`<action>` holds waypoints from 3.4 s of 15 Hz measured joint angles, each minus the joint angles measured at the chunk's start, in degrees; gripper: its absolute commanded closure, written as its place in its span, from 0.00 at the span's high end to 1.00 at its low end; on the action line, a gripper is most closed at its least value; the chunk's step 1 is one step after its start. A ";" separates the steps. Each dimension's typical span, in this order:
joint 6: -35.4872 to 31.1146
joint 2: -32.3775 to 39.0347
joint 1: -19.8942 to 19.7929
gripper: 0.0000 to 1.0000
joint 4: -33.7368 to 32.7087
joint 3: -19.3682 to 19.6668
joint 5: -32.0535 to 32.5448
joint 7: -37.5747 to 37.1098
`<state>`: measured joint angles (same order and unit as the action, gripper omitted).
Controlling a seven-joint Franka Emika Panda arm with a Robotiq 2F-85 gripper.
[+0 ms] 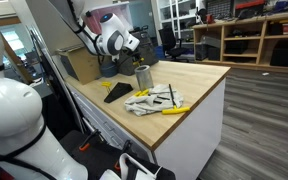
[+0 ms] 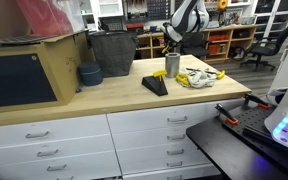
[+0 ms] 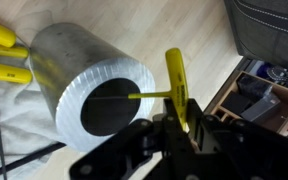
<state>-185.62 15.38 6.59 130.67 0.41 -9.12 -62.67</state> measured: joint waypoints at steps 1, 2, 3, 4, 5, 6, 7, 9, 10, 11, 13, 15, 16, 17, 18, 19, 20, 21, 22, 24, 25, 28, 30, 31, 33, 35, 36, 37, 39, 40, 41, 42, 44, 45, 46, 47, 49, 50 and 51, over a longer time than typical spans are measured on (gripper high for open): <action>-1.77 -0.56 -1.13 0.04 1.14 -1.27 -0.52 0.53; -3.40 -1.02 -2.68 0.04 2.20 -2.85 -0.52 0.53; -4.82 -1.35 -4.35 0.29 3.12 -4.56 -0.42 0.53; -6.01 -1.59 -6.18 0.44 3.89 -6.41 -0.17 0.52; -7.01 -1.78 -8.18 0.50 4.66 -8.34 0.18 0.48; -7.41 -2.07 -10.11 0.58 5.63 -10.12 0.76 0.42; -7.87 -2.41 -12.07 0.65 6.72 -11.84 1.61 0.33; -9.05 -2.98 -15.70 0.80 8.86 -14.85 3.39 0.25; -9.73 -3.17 -17.30 0.87 9.82 -16.14 4.37 0.12; -10.32 -3.30 -18.90 0.95 10.72 -17.39 5.46 -0.17; -11.26 -3.50 -21.73 1.00 12.23 -19.52 7.70 -0.99; -10.69 -3.89 -24.90 1.00 13.40 -22.16 10.74 -2.69; -9.16 -4.23 -26.94 1.00 13.70 -24.16 12.85 -4.04; -6.67 -4.73 -29.27 1.00 13.80 -26.64 14.93 -5.59; -3.01 -5.24 -32.16 1.00 13.63 -30.04 17.19 -7.06; 1.39 -5.47 -35.77 1.00 13.07 -34.74 18.77 -7.78; 5.60 -5.40 -39.01 1.00 12.17 -39.53 18.78 -7.33; 10.26 -5.29 -42.08 1.00 10.92 -44.39 17.16 -5.50; 14.89 -5.34 -45.02 1.00 9.63 -48.90 14.32 -2.18; 24.37 -6.55 -50.00 1.00 7.43 -55.49 8.66 5.62; 29.07 -7.70 -51.84 1.00 6.39 -57.33 6.78 9.22; 42.49 -12.77 -52.68 1.00 2.89 -56.44 4.13 18.25; 51.61 -16.85 -44.36 1.00 -0.01 -46.43 4.00 23.50; 56.31 -18.71 -40.22 1.00 -1.54 -41.53 5.05 25.44; 64.55 -21.45 -31.65 1.00 -4.37 -31.78 9.81 27.62; 69.41 -22.58 -23.90 1.00 -6.35 -23.79 15.07 28.72; 70.72 -22.68 -20.78 1.00 -7.01 -20.82 17.23 29.00; 71.46 -22.66 -18.33 1.00 -7.37 -18.62 18.96 29.40; 71.77 -22.51 -14.58 1.00 -7.60 -15.35 20.92 29.95; 71.76 -22.44 -13.13 1.00 -7.61 -14.11 20.80 29.96; 71.76 -22.37 -12.13 1.00 -7.61 -13.24 20.74 29.96; 71.76 -22.34 -11.65 1.00 -7.61 -12.87 20.73 29.96; 71.76 -22.33 -11.44 1.00 -7.61 -12.70 20.72 29.96; 71.76 -22.31 -11.10 1.00 -7.60 -12.35 20.76 29.92; 71.70 -22.19 -10.41 1.00 -7.44 -11.85 20.87 29.91; 71.68 -21.84 -9.68 1.00 -7.16 -11.59 20.99 29.86; 71.02 -20.21 -8.28 1.00 -6.76 -11.39 21.89 29.82; 70.29 -19.10 -7.68 1.00 -6.71 -11.29 22.47 29.77; 69.24 -17.86 -7.24 1.00 -6.72 -11.08 22.97 29.77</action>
<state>-116.38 -2.48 -0.65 123.95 -10.66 13.86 -32.90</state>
